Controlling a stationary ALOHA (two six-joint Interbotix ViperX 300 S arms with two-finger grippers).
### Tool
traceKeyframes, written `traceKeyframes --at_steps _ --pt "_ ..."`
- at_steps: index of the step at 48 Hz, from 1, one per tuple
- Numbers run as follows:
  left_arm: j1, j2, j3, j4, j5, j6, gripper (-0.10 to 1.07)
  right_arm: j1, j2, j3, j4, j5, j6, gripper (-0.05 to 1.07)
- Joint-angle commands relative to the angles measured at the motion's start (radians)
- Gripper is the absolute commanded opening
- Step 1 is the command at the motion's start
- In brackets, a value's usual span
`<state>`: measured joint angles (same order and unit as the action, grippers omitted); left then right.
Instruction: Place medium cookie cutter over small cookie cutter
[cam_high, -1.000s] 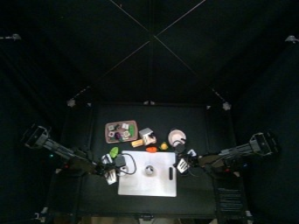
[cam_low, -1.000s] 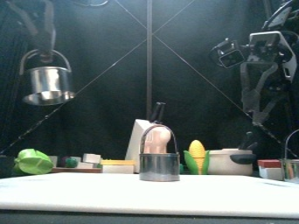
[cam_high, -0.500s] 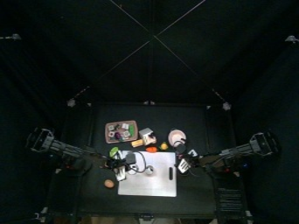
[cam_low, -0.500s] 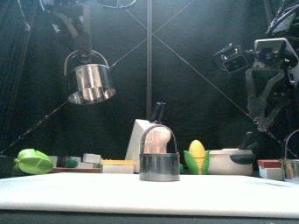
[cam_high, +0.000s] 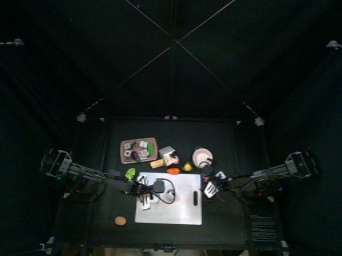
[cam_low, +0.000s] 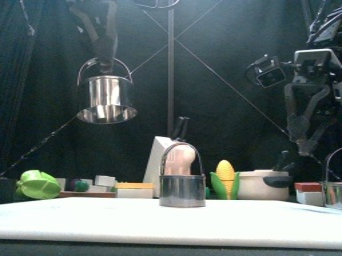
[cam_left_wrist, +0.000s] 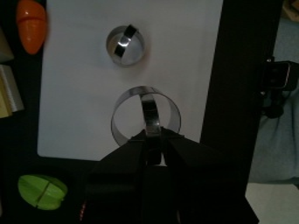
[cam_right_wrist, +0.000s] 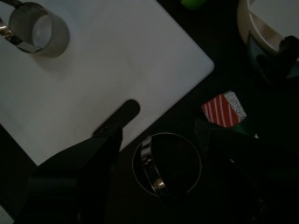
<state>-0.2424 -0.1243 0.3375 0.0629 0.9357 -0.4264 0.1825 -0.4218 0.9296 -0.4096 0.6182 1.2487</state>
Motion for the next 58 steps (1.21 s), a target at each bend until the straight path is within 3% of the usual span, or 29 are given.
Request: traceKeyframes --at_steps 1,26,38,58 --pt "-0.002 0.008 -0.046 -0.009 0.008 0.0 0.6 -0.009 -0.012 -0.008 -0.014 -0.005 -0.003 0.98" --pt "-0.005 0.051 -0.075 -0.009 0.037 0.0 0.6 -0.087 -0.009 -0.003 -0.086 -0.046 -0.008 0.98" --pt "0.031 0.107 -0.152 0.057 0.043 0.057 0.6 -0.077 -0.023 0.015 -0.066 -0.037 -0.002 0.98" --pt "0.051 0.267 -0.298 0.058 0.107 0.172 0.6 -0.063 -0.031 0.035 -0.044 -0.032 -0.003 0.98"
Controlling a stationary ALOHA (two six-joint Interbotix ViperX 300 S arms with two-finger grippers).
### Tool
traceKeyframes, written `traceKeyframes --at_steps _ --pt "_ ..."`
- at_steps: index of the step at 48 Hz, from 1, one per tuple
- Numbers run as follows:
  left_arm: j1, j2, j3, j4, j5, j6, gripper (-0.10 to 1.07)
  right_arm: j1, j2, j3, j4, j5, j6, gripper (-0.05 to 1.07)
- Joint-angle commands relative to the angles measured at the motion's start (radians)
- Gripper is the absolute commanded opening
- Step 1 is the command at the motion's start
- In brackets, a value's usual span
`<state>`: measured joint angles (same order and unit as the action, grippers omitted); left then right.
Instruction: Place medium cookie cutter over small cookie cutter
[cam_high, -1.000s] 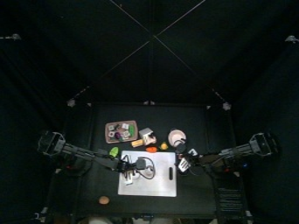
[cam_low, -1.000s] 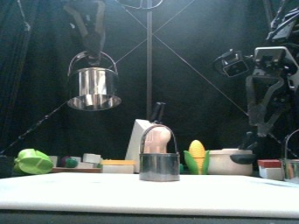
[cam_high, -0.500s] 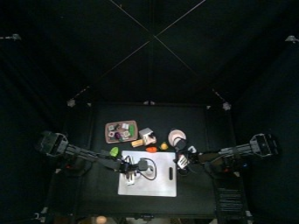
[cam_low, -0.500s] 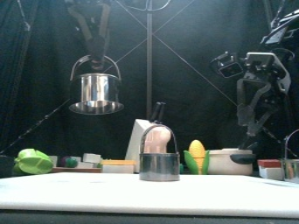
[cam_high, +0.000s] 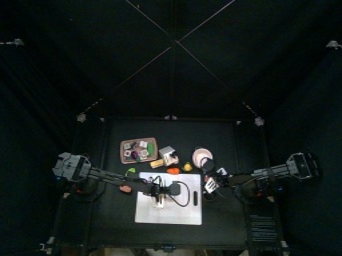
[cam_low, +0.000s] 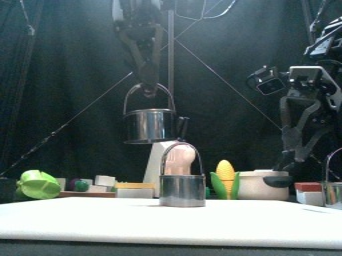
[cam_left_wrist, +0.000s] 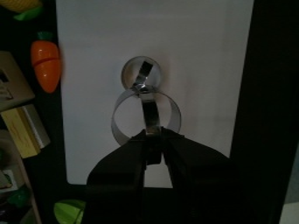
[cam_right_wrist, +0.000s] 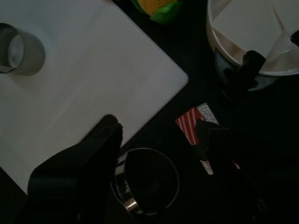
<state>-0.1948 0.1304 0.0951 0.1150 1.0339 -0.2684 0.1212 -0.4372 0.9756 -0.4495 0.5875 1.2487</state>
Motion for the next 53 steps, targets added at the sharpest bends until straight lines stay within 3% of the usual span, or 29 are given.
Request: traceKeyframes --at_steps 1,23,53 --pt "0.003 0.02 -0.061 0.006 0.014 0.02 0.6 -0.003 -0.015 -0.009 -0.005 -0.002 -0.006 0.98" --pt "0.038 0.084 -0.123 0.044 0.028 0.049 0.6 -0.002 -0.051 0.006 -0.003 0.015 -0.008 0.98" --pt "0.046 0.146 -0.15 -0.054 0.02 0.109 0.6 0.011 -0.055 0.009 0.029 0.014 0.005 0.98"
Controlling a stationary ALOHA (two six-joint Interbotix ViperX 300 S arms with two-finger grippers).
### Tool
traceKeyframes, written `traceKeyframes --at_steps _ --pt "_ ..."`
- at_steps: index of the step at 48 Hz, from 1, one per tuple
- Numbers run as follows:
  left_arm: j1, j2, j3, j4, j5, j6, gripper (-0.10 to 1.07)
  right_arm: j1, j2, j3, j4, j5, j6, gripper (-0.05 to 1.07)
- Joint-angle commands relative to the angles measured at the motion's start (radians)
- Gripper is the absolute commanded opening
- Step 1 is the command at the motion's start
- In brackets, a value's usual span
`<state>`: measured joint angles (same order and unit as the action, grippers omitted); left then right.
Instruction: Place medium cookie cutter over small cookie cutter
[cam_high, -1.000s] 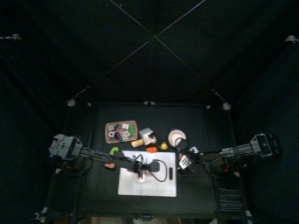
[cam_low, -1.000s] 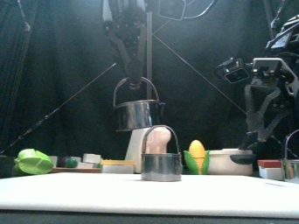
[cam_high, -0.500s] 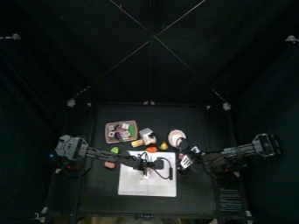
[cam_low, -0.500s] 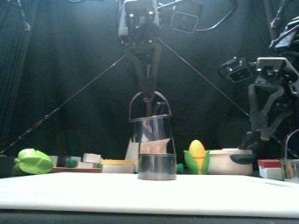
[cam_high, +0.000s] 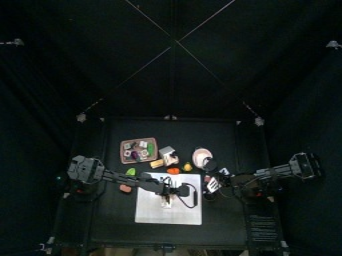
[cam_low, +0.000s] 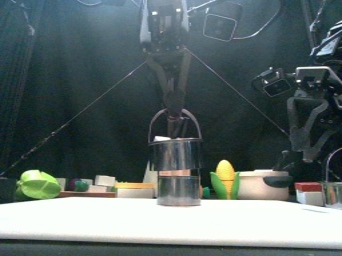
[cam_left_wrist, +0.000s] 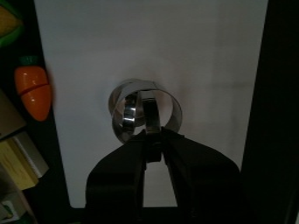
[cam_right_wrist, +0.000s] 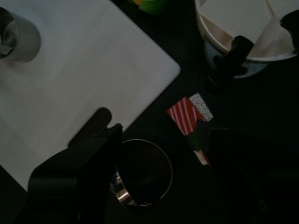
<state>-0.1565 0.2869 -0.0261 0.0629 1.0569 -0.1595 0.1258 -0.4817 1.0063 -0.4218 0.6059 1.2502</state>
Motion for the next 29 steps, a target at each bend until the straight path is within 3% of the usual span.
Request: traceKeyframes --at_steps 1,13,29 --pt "0.009 -0.009 -0.029 -0.002 -0.003 0.0 0.6 0.006 -0.012 -0.021 0.002 -0.005 0.003 0.98" --pt "0.035 -0.005 -0.028 0.037 -0.009 -0.005 0.6 0.012 -0.005 -0.02 0.002 -0.006 0.002 0.98" --pt "0.049 0.011 -0.018 0.015 -0.017 0.002 0.6 0.014 -0.003 -0.018 0.0 -0.006 0.002 0.98"
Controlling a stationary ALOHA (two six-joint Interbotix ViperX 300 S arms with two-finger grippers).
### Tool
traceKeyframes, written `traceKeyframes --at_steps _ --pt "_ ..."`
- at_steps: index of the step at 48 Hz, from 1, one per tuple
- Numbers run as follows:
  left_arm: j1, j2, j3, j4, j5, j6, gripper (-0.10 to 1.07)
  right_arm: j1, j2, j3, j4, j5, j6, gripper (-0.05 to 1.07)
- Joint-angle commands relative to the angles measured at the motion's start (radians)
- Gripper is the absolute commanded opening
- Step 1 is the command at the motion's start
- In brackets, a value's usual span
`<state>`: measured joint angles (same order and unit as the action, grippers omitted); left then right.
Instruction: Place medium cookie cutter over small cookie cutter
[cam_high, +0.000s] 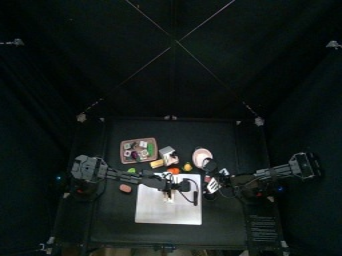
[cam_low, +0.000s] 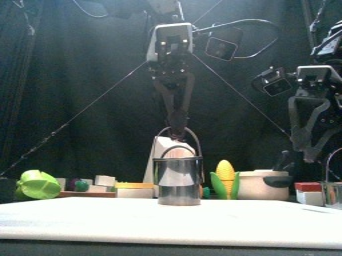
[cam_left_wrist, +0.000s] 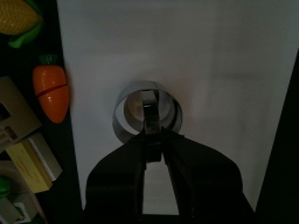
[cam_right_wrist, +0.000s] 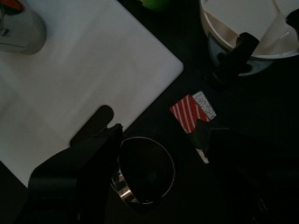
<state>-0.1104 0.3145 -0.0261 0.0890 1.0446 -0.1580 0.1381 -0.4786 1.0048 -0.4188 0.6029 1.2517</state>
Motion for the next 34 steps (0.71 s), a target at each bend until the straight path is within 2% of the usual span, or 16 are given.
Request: traceKeyframes --at_steps 1,24,34 --pt "0.003 -0.017 -0.018 -0.012 -0.003 0.0 0.6 0.003 -0.008 -0.015 -0.005 -0.003 0.0 0.98" --pt "0.017 0.021 -0.008 -0.034 -0.035 0.002 0.61 0.0 -0.003 -0.014 -0.008 -0.005 0.0 0.98" --pt "0.02 0.025 -0.006 -0.029 -0.058 0.003 0.75 0.002 -0.002 -0.014 -0.005 -0.005 0.0 0.98"
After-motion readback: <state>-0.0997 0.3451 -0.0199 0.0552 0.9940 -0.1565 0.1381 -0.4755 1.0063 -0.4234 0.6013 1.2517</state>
